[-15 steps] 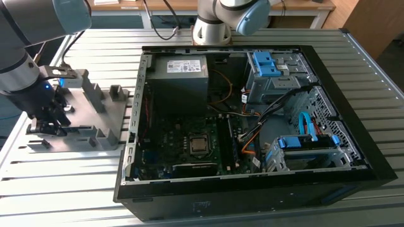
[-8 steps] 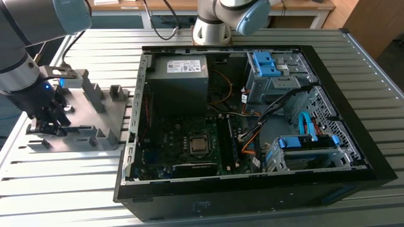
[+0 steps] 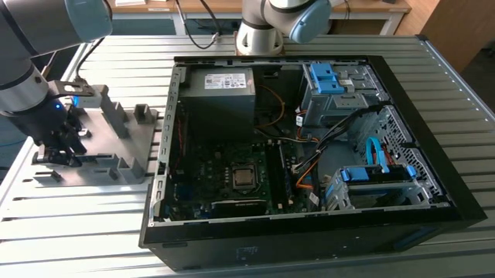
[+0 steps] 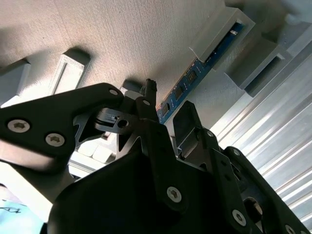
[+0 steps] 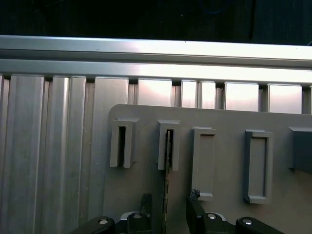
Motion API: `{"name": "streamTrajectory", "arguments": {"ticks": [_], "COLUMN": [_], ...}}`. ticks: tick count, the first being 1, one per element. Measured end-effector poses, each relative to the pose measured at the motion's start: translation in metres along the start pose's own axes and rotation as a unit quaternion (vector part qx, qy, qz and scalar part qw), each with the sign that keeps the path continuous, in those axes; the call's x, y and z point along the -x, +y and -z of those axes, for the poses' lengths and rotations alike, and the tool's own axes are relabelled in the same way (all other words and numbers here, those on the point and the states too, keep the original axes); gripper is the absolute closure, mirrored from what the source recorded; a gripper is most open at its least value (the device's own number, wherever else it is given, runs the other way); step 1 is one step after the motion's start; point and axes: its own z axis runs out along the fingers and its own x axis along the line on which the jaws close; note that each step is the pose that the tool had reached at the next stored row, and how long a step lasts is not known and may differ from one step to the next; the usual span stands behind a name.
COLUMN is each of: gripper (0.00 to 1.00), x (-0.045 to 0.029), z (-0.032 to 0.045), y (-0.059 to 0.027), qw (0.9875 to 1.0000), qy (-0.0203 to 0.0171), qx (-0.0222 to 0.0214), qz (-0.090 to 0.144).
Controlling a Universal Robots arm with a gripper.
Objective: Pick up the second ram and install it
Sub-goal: 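Pick up the second ram and move it above second insertion slot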
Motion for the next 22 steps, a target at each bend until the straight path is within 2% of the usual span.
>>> {"name": "streamTrajectory", "arguments": {"ticks": [4,6,11,13,15,22], "gripper": [0.60,0.65,0.65,0.65,0.65,0.65], "x": [0.0002,0.0001,0.0000,0.0003,0.0001,0.0000], "z": [0.0001,0.0001,0.0001,-0.0043,-0.0023,-0.0020], "y": [0.0001,0.0001,0.0000,-0.0006,0.0001,0.0000], "qw": [1.0000,1.0000,1.0000,1.0000,1.0000,1.0000], "qy": [-0.0002,0.0001,0.0002,-0.0022,-0.0010,-0.0009], "qx": [0.0002,0.0002,0.0001,-0.0035,-0.0015,-0.0015], "qz": [0.000,0.000,0.000,0.000,0.000,0.000]}}
